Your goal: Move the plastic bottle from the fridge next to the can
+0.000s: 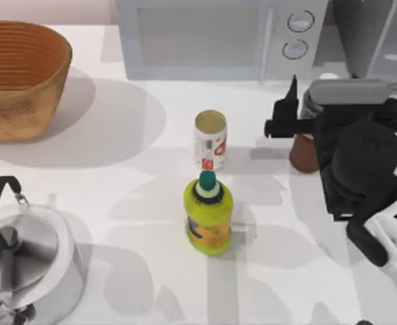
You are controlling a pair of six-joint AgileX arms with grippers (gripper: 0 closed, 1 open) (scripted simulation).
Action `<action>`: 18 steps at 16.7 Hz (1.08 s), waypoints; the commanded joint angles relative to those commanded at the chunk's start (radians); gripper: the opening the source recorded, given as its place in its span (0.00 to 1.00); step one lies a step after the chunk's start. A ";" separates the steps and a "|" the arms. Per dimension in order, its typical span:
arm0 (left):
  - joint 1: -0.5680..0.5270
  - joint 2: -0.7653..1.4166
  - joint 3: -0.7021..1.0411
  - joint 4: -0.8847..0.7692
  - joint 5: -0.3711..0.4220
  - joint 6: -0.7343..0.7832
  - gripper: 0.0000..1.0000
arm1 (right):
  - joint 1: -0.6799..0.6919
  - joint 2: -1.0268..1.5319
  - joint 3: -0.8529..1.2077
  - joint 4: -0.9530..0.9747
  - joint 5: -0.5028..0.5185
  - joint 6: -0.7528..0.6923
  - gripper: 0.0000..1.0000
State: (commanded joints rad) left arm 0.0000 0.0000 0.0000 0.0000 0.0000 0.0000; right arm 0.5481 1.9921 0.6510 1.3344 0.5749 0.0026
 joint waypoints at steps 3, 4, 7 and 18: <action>0.000 0.000 0.000 0.000 0.000 0.000 1.00 | 0.000 0.000 0.000 0.000 0.000 0.000 1.00; 0.000 0.000 0.000 0.000 0.000 0.000 1.00 | 0.000 0.000 0.000 0.000 0.000 0.000 1.00; 0.000 0.000 0.000 0.000 0.000 0.000 1.00 | -0.001 0.000 0.001 0.000 0.000 0.000 1.00; 0.000 0.000 0.000 0.000 0.000 0.000 1.00 | 0.050 -0.050 -0.101 0.047 0.053 0.001 1.00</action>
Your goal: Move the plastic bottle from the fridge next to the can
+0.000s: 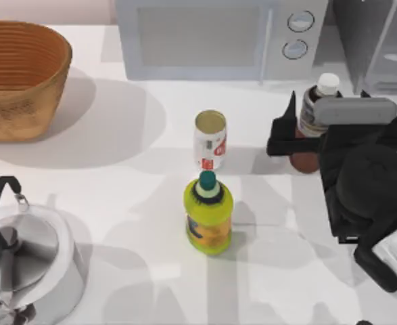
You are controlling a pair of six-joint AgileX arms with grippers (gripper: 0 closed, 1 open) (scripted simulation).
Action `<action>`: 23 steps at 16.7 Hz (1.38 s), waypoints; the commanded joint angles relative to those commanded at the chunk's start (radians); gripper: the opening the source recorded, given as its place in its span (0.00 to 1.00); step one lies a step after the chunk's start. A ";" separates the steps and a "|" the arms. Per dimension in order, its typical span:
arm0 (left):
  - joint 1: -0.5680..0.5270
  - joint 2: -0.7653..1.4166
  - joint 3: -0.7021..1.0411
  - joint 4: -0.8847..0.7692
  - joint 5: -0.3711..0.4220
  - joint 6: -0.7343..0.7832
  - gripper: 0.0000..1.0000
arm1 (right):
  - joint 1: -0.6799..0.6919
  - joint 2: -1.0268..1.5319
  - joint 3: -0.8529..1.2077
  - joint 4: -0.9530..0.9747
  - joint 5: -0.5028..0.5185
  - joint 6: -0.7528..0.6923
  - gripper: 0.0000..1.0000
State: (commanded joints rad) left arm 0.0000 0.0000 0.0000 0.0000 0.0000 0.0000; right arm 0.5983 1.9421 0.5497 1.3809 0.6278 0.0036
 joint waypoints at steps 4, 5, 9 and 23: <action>0.000 0.000 0.000 0.000 0.000 0.000 1.00 | -0.027 -0.104 -0.010 -0.054 -0.043 -0.004 1.00; 0.000 0.000 0.000 0.000 0.000 0.000 1.00 | -0.041 -0.157 -0.018 -0.085 -0.063 -0.005 1.00; 0.000 0.000 0.000 0.000 0.000 0.000 1.00 | -0.131 -0.458 -0.074 -0.270 -0.170 -0.009 1.00; 0.000 0.000 0.000 0.000 0.000 0.000 1.00 | -0.524 -1.724 -0.463 -1.196 -0.569 -0.001 1.00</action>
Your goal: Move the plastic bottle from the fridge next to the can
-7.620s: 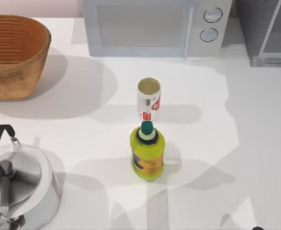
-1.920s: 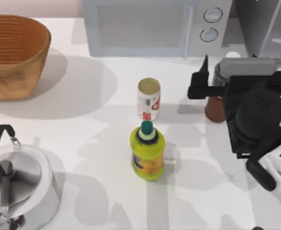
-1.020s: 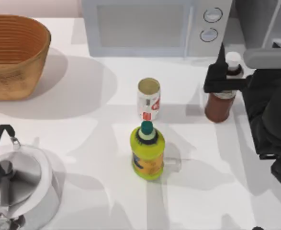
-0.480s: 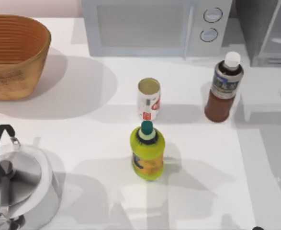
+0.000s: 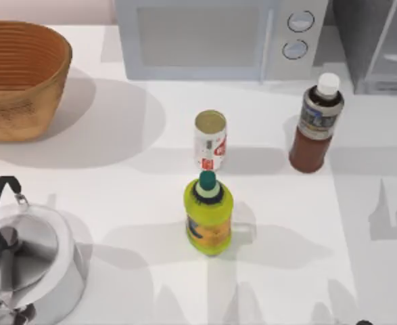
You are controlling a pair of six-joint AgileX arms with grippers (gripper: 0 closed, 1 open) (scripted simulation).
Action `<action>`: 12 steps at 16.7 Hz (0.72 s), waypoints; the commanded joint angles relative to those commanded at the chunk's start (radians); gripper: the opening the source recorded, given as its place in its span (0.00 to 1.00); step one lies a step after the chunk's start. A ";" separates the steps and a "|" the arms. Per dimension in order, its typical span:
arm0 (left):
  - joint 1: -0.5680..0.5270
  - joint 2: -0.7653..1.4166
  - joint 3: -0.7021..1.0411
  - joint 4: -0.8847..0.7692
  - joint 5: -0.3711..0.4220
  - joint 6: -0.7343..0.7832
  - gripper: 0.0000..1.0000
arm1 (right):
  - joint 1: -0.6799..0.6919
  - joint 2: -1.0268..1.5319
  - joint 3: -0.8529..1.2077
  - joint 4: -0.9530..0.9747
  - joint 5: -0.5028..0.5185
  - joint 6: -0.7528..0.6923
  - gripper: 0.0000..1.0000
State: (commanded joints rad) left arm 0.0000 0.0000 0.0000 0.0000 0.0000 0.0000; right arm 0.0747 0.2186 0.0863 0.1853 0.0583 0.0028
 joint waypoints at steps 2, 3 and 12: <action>0.000 0.000 0.000 0.000 0.000 0.000 1.00 | -0.037 -0.111 -0.043 -0.090 -0.030 -0.001 1.00; 0.000 0.000 0.000 0.000 0.000 0.000 1.00 | -0.051 -0.152 -0.060 -0.125 -0.041 -0.001 1.00; 0.000 0.000 0.000 0.000 0.000 0.000 1.00 | -0.072 -0.216 -0.082 -0.185 -0.057 -0.003 1.00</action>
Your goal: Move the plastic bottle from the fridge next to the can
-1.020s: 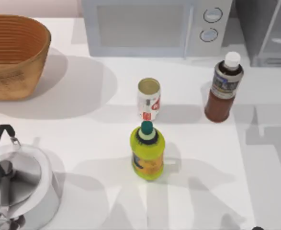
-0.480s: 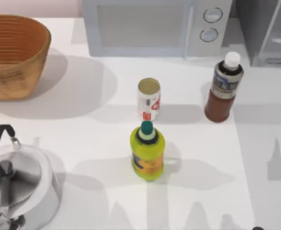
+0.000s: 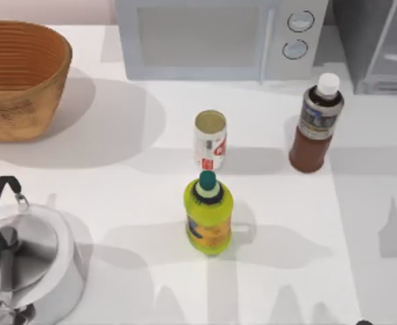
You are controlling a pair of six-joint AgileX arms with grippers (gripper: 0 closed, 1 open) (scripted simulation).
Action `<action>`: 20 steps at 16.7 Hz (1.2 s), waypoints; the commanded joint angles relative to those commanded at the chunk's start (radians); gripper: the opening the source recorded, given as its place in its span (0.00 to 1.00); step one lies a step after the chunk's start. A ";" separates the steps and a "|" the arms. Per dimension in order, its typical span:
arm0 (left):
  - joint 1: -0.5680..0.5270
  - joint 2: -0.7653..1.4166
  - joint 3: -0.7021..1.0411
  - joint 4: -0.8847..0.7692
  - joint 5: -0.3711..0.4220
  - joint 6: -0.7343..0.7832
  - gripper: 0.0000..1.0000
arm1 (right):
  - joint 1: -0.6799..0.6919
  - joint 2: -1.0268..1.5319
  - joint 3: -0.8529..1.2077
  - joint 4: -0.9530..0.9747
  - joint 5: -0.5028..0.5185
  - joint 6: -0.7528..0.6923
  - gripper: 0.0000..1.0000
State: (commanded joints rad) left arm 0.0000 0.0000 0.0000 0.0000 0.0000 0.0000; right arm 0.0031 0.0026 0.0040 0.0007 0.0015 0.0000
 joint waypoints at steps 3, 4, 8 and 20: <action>0.000 0.000 0.000 0.000 0.000 0.000 1.00 | -0.001 -0.050 0.042 -0.065 0.000 0.000 1.00; 0.000 0.000 0.000 0.000 0.000 0.000 1.00 | -0.001 -0.079 0.066 -0.108 0.000 0.000 1.00; 0.000 0.000 0.000 0.000 0.000 0.000 1.00 | -0.001 -0.238 0.197 -0.380 -0.001 0.000 1.00; 0.000 0.000 0.000 0.000 0.000 0.000 1.00 | -0.006 -0.747 0.613 -1.369 -0.003 -0.009 1.00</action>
State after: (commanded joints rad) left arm 0.0000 0.0000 0.0000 0.0000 0.0000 0.0000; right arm -0.0028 -0.7441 0.6167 -1.3680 -0.0011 -0.0085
